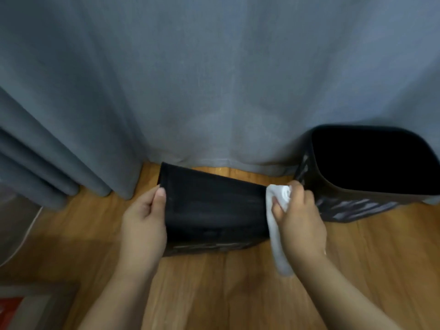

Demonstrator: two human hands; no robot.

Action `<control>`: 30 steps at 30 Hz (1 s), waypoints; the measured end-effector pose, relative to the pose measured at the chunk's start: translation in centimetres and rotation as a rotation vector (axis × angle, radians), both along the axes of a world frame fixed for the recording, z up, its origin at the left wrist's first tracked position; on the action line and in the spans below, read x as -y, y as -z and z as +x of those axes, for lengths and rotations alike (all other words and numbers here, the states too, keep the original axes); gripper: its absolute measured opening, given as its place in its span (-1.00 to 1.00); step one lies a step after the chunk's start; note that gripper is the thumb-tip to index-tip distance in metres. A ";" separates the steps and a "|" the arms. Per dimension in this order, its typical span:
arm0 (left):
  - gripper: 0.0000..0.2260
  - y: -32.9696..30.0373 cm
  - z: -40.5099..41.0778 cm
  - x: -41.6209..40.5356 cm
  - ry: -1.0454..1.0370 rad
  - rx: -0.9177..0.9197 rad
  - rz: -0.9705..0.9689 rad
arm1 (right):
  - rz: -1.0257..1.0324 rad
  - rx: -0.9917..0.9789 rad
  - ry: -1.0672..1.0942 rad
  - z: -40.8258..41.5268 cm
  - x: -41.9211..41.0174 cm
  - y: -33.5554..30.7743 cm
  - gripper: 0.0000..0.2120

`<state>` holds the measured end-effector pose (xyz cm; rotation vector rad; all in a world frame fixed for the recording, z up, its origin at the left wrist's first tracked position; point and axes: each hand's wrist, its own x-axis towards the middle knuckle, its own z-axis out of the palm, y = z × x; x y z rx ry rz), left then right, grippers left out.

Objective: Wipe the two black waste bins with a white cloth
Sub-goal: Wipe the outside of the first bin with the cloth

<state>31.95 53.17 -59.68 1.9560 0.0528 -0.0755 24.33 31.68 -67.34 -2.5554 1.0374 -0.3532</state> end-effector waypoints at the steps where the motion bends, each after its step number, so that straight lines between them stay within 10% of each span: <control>1: -0.65 0.0 0.5 0.1 0.012 0.003 0.059 | -0.003 0.005 0.004 0.0 0.1 0.1 -0.55; 6: -0.54 -0.5 1.3 -0.3 0.037 -0.150 0.320 | -0.006 0.039 0.006 0.9 -0.3 -0.3 -0.55; 12: -0.73 -0.4 -0.7 -2.2 0.274 -0.388 -0.350 | 0.204 0.119 0.006 1.0 0.0 -1.3 -0.58; 17: -0.69 0.6 -1.1 -1.6 0.430 -0.244 -0.186 | 0.483 0.343 -0.034 0.0 -1.0 -3.4 -0.53; 23: -0.81 0.5 0.6 -0.2 0.315 -0.163 -0.037 | 0.603 0.413 -0.075 -1.0 -1.6 -4.6 -0.68; 30: -0.74 1.0 0.7 0.6 0.065 -0.258 -0.300 | 0.660 0.421 -0.056 -1.9 -1.6 -4.4 -0.71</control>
